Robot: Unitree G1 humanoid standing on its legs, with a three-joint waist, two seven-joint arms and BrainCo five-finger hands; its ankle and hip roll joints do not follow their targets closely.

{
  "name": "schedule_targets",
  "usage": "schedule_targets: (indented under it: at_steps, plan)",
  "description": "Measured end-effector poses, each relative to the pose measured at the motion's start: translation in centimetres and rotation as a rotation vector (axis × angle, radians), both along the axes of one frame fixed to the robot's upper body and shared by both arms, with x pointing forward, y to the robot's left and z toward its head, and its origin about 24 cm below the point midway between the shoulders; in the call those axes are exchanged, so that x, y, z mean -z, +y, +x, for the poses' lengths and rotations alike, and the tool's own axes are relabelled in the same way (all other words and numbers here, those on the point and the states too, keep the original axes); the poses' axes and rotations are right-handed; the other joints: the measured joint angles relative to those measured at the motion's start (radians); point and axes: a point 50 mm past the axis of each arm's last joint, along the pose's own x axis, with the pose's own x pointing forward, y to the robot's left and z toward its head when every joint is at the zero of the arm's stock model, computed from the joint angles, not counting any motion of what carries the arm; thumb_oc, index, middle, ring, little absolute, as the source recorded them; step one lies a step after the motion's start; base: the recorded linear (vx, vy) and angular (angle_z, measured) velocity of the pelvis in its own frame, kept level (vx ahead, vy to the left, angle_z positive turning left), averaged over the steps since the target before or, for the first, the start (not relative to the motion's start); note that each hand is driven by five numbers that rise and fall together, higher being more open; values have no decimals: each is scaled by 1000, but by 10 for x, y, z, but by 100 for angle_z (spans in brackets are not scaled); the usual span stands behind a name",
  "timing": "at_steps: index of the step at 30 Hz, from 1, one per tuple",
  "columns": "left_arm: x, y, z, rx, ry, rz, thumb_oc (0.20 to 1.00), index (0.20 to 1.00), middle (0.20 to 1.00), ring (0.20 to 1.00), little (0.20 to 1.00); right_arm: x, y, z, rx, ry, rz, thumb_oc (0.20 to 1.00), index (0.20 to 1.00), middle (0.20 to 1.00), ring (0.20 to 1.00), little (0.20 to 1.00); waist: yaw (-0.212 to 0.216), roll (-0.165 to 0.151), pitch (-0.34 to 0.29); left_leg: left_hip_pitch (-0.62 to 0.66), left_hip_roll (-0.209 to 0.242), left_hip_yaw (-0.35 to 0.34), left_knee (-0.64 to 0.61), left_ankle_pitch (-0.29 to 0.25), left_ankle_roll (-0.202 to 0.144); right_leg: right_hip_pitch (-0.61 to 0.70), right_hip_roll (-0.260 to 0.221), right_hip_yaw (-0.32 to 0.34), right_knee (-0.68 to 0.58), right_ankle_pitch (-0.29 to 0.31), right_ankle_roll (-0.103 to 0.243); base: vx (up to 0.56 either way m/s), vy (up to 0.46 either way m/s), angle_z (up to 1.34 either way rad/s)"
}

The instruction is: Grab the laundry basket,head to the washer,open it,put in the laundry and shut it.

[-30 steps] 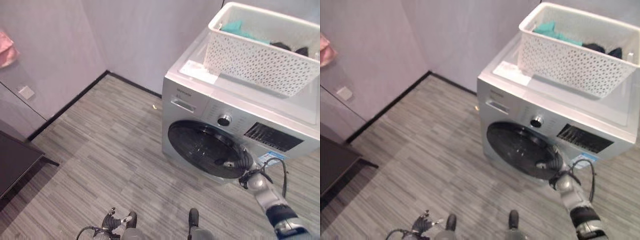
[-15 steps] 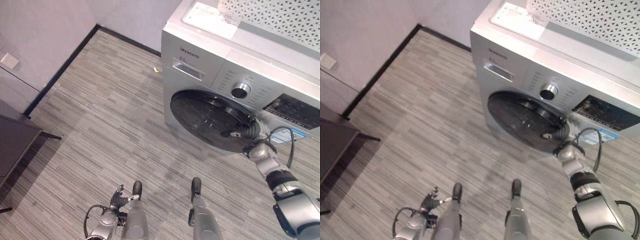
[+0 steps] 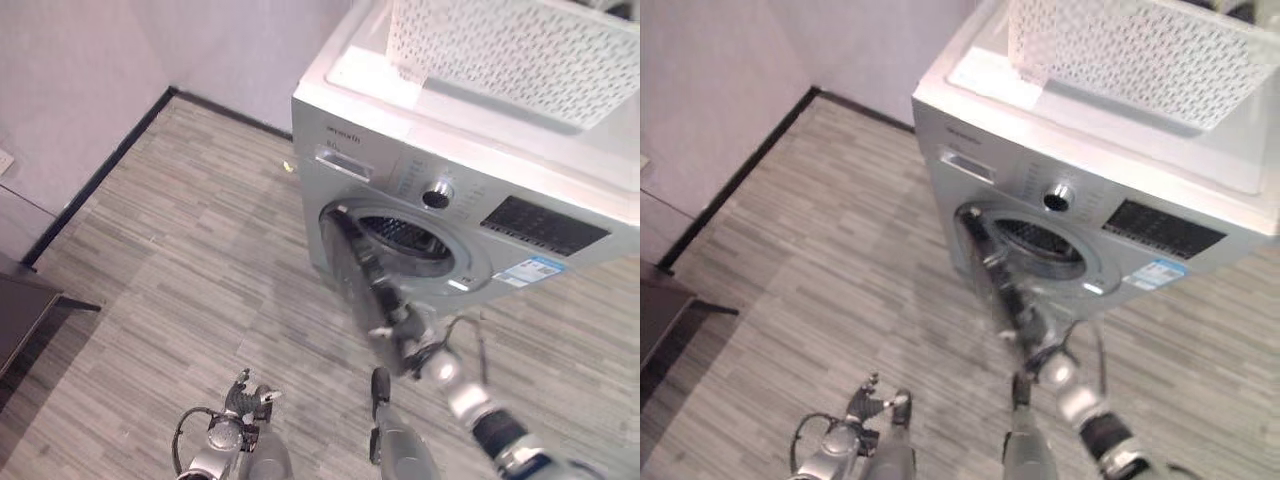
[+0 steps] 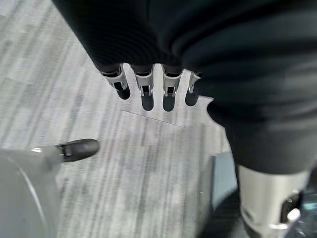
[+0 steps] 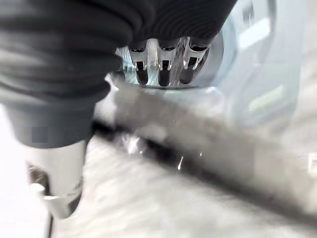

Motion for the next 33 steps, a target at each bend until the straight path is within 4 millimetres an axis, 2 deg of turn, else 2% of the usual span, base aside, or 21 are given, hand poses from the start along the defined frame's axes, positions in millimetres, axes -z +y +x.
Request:
schedule_targets:
  at_steps: [4,5,6,8,9,10,11,12,14,17,18,19,21,22,23,25,27,29,30,31,33]
  plan:
    - [-2,8,-9,121,6,115,1000,1000,1000,1000,1000,26,31,-26,-162,188,78,1000,1000,1000,1000,1000,52,4,-64,14,1,-5,-4,-1,2,19,-2,-5,-3,-2,2,47,-39,9]
    - [-61,26,7,278,-255,282,1000,1000,1000,1000,1000,37,27,-40,-150,233,86,1000,1000,1000,1000,1000,91,14,-65,8,13,-39,-1,3,7,40,0,-41,-3,-5,-3,-3,-110,59]
    - [-96,31,15,368,-431,375,1000,1000,1000,1000,1000,46,20,-50,-121,274,77,1000,1000,1000,1000,1000,105,13,-66,0,14,-66,0,4,8,46,4,-59,-3,-17,-3,70,-86,75]
    - [-132,56,33,331,-581,569,1000,1000,1000,1000,1000,58,1,-61,-78,328,32,1000,1000,1000,1000,1000,150,45,-85,-10,12,-69,1,5,8,55,-6,-83,-3,-23,1,51,-96,39]
    - [-163,65,28,370,-683,710,1000,1000,1000,1000,1000,60,-4,-62,-23,322,58,1000,1000,1000,1000,1000,142,41,-81,-14,13,-76,-3,3,5,62,-4,-88,-3,-23,3,40,-61,35]
    - [-228,80,18,356,-947,954,1000,1000,1000,1000,1000,65,-21,-73,73,325,62,1000,1000,1000,1000,1000,142,39,-80,-14,9,-98,-3,6,10,79,-3,-112,6,-30,9,90,-94,39]
    - [-253,83,15,315,-1056,1033,1000,1000,1000,1000,1000,69,-33,-83,105,350,41,1000,1000,1000,1000,1000,154,43,-83,-12,6,-100,-3,7,11,87,-8,-119,5,-33,13,83,-72,56]
    - [-287,77,12,212,-1243,1013,1000,1000,1000,1000,1000,78,-60,-103,159,414,-21,1000,1000,1000,1000,1000,169,54,-97,-13,-10,-122,-3,7,11,107,-22,-139,-3,-43,22,87,-66,54]
    - [-302,49,8,306,-1372,835,1000,1000,1000,1000,1000,85,-83,-113,264,467,-56,1000,1000,1000,1000,1000,164,59,-102,-9,-20,-144,0,10,14,124,-33,-162,-3,-55,24,77,4,43]
    - [-305,20,14,575,-1344,541,1000,1000,1000,1000,1000,85,-94,-107,308,476,-84,1000,1000,1000,1000,1000,153,59,-103,-6,-20,-141,1,11,12,124,-33,-160,-3,-50,29,86,20,0]
    - [-302,13,18,634,-1300,377,1000,1000,1000,1000,1000,84,-95,-104,302,475,-102,1000,1000,1000,1000,1000,142,62,-104,-2,-21,-137,1,11,12,126,-34,-158,-3,-50,30,67,15,-21]
    - [-286,0,27,708,-1151,47,1000,1000,1000,1000,1000,81,-93,-95,273,463,-118,1000,1000,1000,1000,1000,123,68,-111,17,-21,-118,1,12,7,133,-34,-142,-3,-49,30,42,10,-30]
    - [-253,-11,38,694,-973,-255,1000,1000,1000,1000,1000,78,-89,-86,251,440,-122,1000,1000,1000,1000,1000,77,74,-116,29,-18,-95,1,9,2,128,-32,-123,-3,-48,30,53,16,-39]
    - [-207,-26,52,618,-773,-469,1000,1000,1000,1000,1000,79,-85,-85,217,447,-143,1000,1000,1000,1000,1000,63,82,-121,44,-16,-73,1,4,1,125,-30,-100,-2,-48,30,51,49,-41]
    - [-180,-35,53,598,-647,-529,1000,1000,1000,1000,1000,78,-80,-81,195,442,-145,1000,1000,1000,1000,1000,50,82,-126,42,-14,-64,0,2,2,119,-29,-92,-2,-45,27,39,65,-48]
    - [-147,-45,50,628,-468,-564,1000,1000,1000,1000,1000,75,-76,-75,180,423,-136,1000,1000,1000,1000,1000,2,59,-127,37,-11,-29,0,-2,2,86,-24,-53,-1,-34,20,37,72,-45]
    - [-115,-55,54,665,-279,-565,1000,1000,1000,1000,1000,75,-76,-77,153,427,-141,1000,1000,1000,1000,1000,-26,46,-135,40,-13,-6,-1,-4,3,71,-26,-36,4,-28,22,36,48,-37]
    - [-100,-58,51,673,-167,-604,1000,1000,1000,1000,1000,72,-73,-76,105,413,-154,1000,1000,1000,1000,1000,-76,28,-143,41,-14,17,-5,-7,2,59,-26,-19,-3,-25,23,15,30,-25]
    - [-106,-62,62,708,-162,-625,1000,1000,1000,1000,1000,77,-85,-92,109,457,-180,1000,1000,1000,1000,1000,-97,19,-145,40,-13,17,-6,-7,2,58,-25,-19,-3,-25,22,3,43,-13]
    - [-110,-62,68,726,-168,-618,1000,1000,1000,1000,1000,79,-92,-100,99,483,-206,1000,1000,1000,1000,1000,-100,20,-146,39,-13,17,-6,-10,6,56,-25,-18,-3,-26,22,-12,49,-1]
    - [-102,-51,87,745,-114,-493,1000,1000,1000,1000,1000,79,-98,-104,84,495,-240,1000,1000,1000,1000,1000,-111,23,-157,15,-14,17,-6,-9,6,32,-27,-17,-3,-25,20,-34,43,0]
